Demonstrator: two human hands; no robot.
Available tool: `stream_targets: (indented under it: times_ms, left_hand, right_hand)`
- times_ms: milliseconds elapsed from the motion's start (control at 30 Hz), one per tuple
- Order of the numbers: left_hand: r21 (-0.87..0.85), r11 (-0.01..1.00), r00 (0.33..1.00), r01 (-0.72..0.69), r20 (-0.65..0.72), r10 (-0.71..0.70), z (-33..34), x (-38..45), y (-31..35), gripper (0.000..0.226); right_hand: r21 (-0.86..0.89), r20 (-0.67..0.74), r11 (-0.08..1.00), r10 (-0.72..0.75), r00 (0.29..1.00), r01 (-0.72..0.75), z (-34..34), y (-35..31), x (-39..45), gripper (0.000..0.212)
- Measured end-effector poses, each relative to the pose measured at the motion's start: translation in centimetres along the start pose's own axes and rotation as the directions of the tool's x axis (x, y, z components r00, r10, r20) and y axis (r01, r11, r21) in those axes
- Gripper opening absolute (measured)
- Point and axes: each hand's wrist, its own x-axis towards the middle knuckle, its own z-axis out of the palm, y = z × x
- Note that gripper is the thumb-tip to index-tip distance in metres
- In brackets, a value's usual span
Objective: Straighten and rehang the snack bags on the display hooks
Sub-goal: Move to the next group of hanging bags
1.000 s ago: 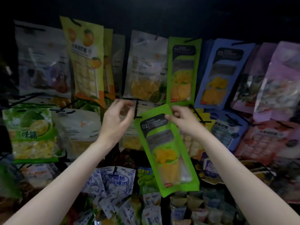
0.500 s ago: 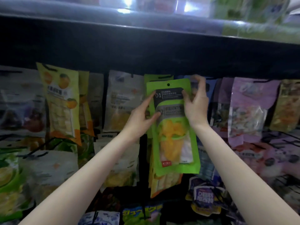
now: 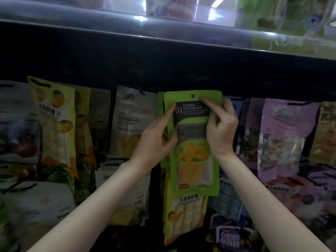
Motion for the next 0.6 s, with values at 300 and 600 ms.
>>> stream_targets:
  times_ms: [300, 600]
  left_hand:
    - [0.068, 0.998, 0.998, 0.006, -0.056, -0.002, 0.8, 0.3, -0.7, 0.063]
    - [0.005, 0.994, 0.991, 0.114, -0.066, -0.113, 0.9, 1.1, 0.2, 0.059]
  right_hand:
    - [0.04, 0.137, 0.998, 0.045, 0.99, -0.051, -0.3, -0.2, 0.9, 0.036]
    - [0.0, 0.229, 0.988, 0.148, 0.962, -0.152, -0.2, -0.8, 1.6, 0.038]
